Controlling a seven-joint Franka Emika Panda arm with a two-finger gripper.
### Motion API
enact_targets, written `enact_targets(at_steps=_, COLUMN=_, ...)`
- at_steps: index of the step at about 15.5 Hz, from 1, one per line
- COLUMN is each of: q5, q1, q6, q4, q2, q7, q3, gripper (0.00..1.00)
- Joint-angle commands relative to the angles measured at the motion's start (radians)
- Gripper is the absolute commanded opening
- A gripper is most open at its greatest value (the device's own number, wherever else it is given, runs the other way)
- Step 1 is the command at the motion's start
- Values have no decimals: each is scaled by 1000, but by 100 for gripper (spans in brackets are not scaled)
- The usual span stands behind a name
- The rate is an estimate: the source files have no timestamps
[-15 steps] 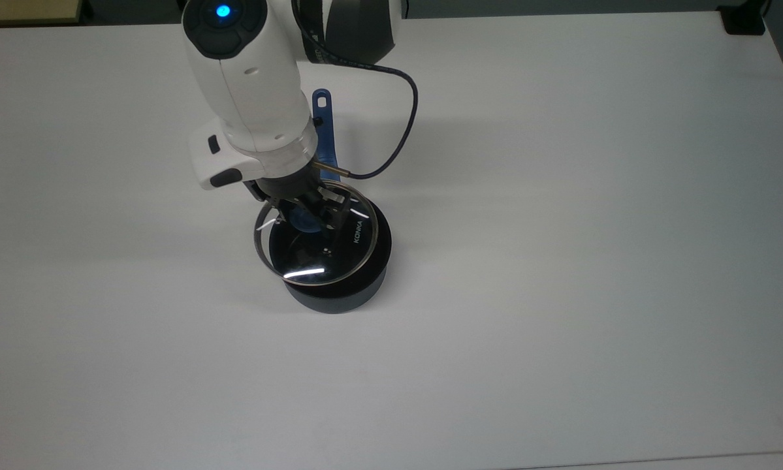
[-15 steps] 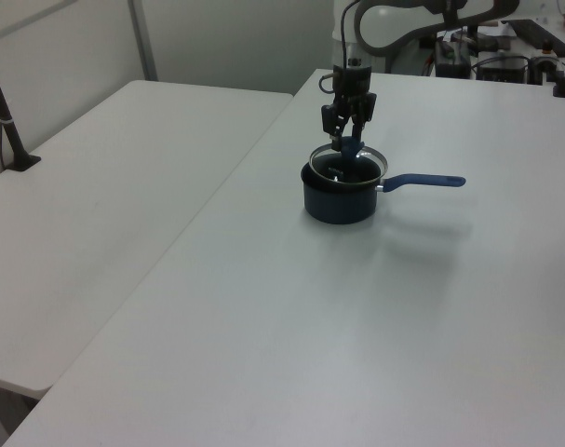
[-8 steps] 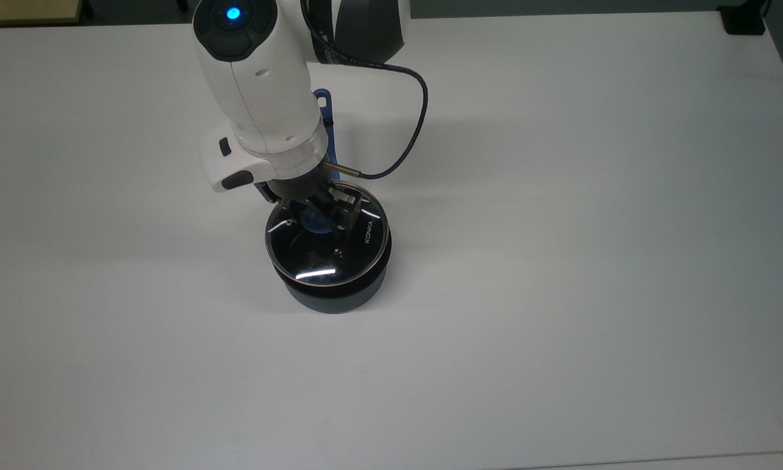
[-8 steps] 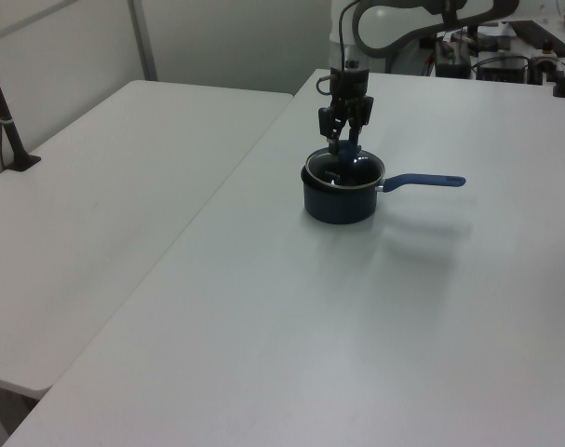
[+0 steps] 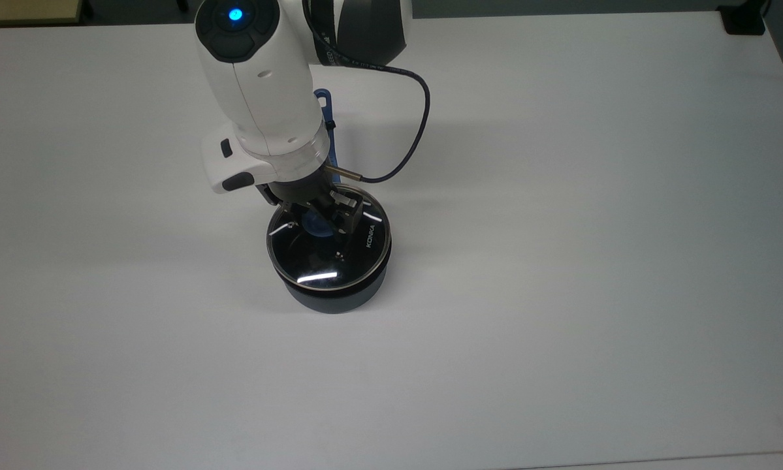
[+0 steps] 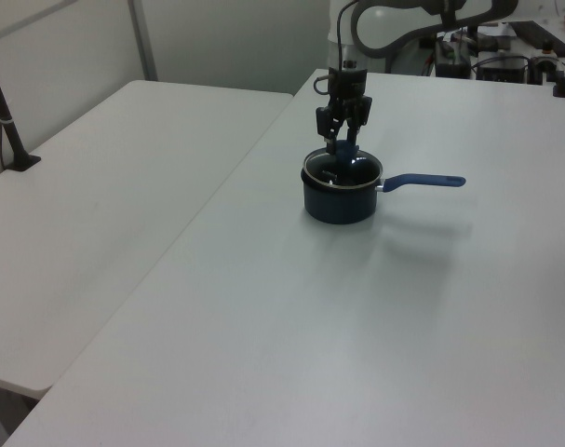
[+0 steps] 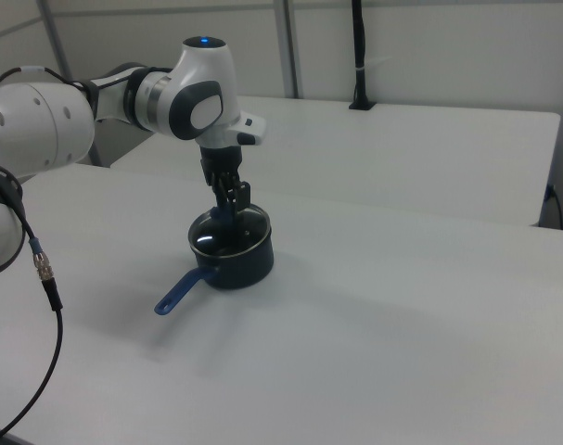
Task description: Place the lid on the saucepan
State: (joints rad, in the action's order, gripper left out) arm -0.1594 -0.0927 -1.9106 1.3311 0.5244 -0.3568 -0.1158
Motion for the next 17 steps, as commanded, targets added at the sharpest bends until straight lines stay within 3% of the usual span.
enact_targets(at_steps=1, q5=-23, q1=-2, q6=-34, q4=-35, q2=19, q7=-27, q3=2, gripper=46)
enact_targets(at_steps=17, q5=-11, q1=-16, q6=39, q4=-26, q2=31, q7=7, q3=4, gripper=46)
